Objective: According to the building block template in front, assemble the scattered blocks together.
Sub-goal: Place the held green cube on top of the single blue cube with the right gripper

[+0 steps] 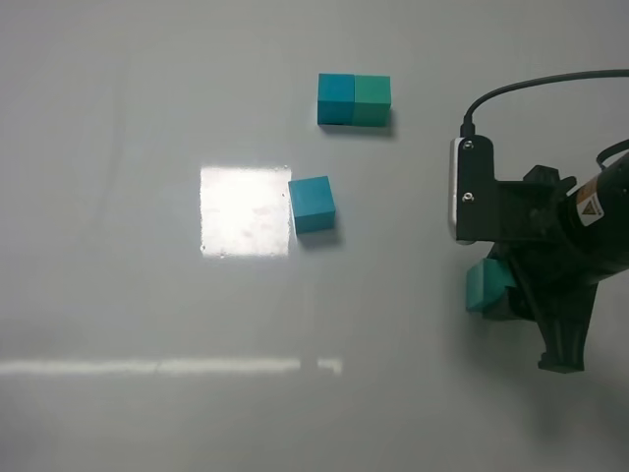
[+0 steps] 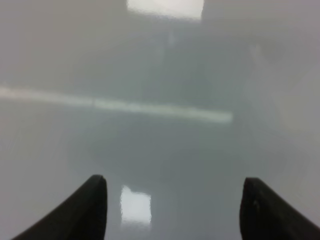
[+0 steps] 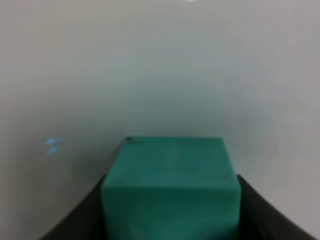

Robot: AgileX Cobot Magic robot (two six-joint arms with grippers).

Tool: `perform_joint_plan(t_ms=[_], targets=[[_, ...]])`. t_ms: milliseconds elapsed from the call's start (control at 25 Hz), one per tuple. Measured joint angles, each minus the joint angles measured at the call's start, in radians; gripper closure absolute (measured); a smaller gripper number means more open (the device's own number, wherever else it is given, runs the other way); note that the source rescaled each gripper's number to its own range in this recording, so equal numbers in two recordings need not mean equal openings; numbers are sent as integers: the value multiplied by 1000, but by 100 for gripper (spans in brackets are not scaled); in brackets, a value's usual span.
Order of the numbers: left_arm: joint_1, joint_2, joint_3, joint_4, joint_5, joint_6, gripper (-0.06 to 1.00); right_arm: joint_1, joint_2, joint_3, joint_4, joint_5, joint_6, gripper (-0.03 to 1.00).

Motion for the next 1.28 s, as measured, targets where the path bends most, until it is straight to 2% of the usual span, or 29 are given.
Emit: perform_joint_plan(t_ms=[200, 600, 720, 920, 1040, 1280], targets=[[0, 0, 0, 0, 0, 0, 42, 8, -18, -52, 10, 56, -22, 96], [0, 0, 0, 0, 0, -1, 43, 13, 68, -370, 5, 128, -216, 96], [0, 0, 0, 0, 0, -1, 43, 56, 127, -397, -43, 137, -249, 96], [0, 0, 0, 0, 0, -1, 43, 152, 225, -472, -142, 158, -236, 96], [0, 0, 0, 0, 0, -1, 43, 186, 276, -545, -146, 174, -248, 96], [0, 0, 0, 0, 0, -1, 43, 224, 350, -653, -80, 181, -290, 96]])
